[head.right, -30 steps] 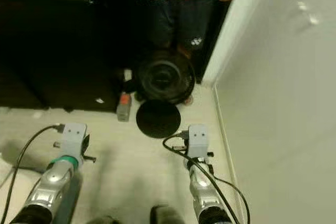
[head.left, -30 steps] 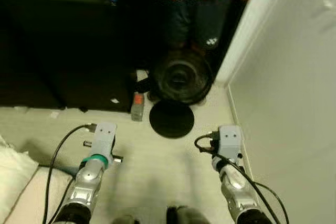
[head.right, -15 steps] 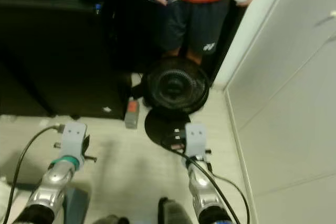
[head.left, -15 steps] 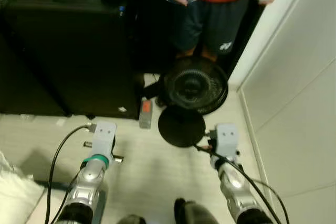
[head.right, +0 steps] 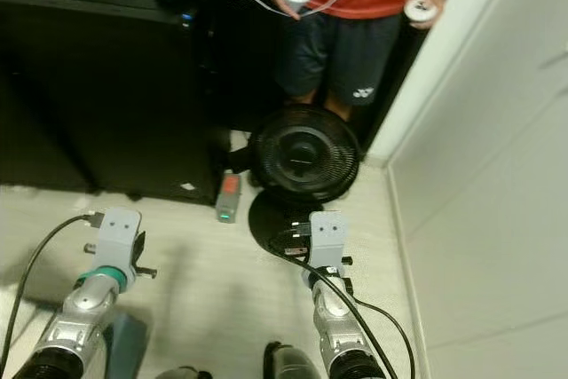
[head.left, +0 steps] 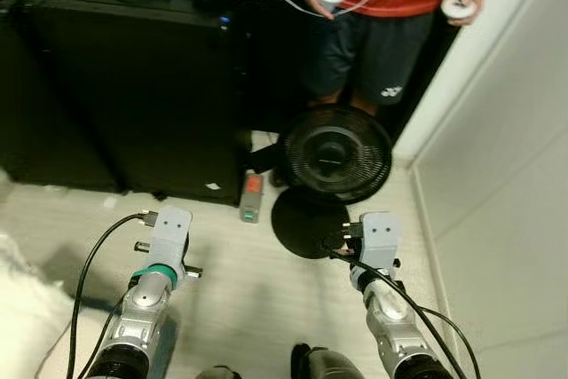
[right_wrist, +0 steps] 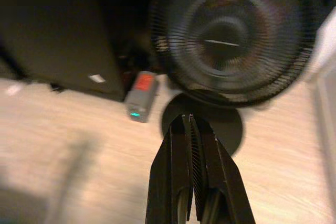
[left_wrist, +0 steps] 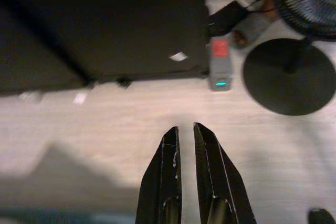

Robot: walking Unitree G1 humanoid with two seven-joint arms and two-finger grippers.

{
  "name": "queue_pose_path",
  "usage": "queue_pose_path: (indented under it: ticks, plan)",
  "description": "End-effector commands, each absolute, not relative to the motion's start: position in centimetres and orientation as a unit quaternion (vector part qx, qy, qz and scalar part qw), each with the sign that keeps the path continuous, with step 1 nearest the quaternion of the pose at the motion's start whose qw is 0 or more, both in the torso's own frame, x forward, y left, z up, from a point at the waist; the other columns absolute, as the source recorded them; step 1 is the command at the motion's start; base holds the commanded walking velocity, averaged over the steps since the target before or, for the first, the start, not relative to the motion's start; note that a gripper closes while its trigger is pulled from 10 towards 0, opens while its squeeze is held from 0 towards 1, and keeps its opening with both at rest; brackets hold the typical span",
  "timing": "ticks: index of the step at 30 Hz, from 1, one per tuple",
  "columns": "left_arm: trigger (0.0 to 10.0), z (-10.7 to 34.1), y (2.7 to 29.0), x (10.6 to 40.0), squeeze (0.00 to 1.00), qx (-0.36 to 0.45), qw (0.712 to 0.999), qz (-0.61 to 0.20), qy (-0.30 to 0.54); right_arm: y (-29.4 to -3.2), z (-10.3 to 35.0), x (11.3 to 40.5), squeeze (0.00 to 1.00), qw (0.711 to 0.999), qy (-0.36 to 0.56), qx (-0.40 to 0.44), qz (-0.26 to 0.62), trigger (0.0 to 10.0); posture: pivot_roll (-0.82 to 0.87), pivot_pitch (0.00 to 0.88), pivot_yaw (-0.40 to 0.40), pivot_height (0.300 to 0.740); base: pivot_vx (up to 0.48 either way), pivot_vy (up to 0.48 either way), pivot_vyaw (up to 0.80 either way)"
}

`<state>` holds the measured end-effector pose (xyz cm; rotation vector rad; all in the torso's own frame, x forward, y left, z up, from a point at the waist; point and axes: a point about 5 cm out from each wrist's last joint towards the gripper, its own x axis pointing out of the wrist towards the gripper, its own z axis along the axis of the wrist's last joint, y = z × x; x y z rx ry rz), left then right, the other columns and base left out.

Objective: Clean up the room

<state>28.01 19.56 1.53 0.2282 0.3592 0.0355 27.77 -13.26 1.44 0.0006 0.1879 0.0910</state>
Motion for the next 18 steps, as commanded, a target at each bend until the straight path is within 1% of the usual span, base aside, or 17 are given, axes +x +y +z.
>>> queue_pose_path:
  ticks: [1, 5, 9, 18]
  plan:
    - [10.0, 0.8, 19.4, 27.4, 0.0, 0.111, 0.975, 0.014, 0.195, -13.2, 1.0, 27.4, 0.0, 0.993, 0.105, -0.001, 0.051, 10.0, -0.07, 0.068, 0.012, 0.74, 0.0, 0.0, 0.79]
    - [10.0, 0.8, 19.4, 27.4, 0.0, 0.111, 0.975, 0.014, 0.195, -13.2, 1.0, 27.4, 0.0, 0.993, 0.105, -0.001, 0.052, 10.0, -0.07, 0.067, 0.013, 0.74, 0.0, 0.0, 0.79]
    - [10.0, 0.9, 19.3, 27.6, 0.0, 0.112, 0.975, 0.011, 0.193, -12.5, 1.2, 27.3, 0.0, 0.992, 0.1, -0.003, 0.079, 10.0, -0.07, 0.066, 0.013, 0.74, 0.0, 0.0, 0.79]
    - [10.0, 0.9, 19.2, 27.6, 0.0, 0.112, 0.975, 0.009, 0.193, -12.1, 1.3, 27.3, 0.0, 0.991, 0.097, -0.006, 0.093, 10.0, -0.08, 0.063, 0.013, 0.74, 0.0, 0.0, 0.79]
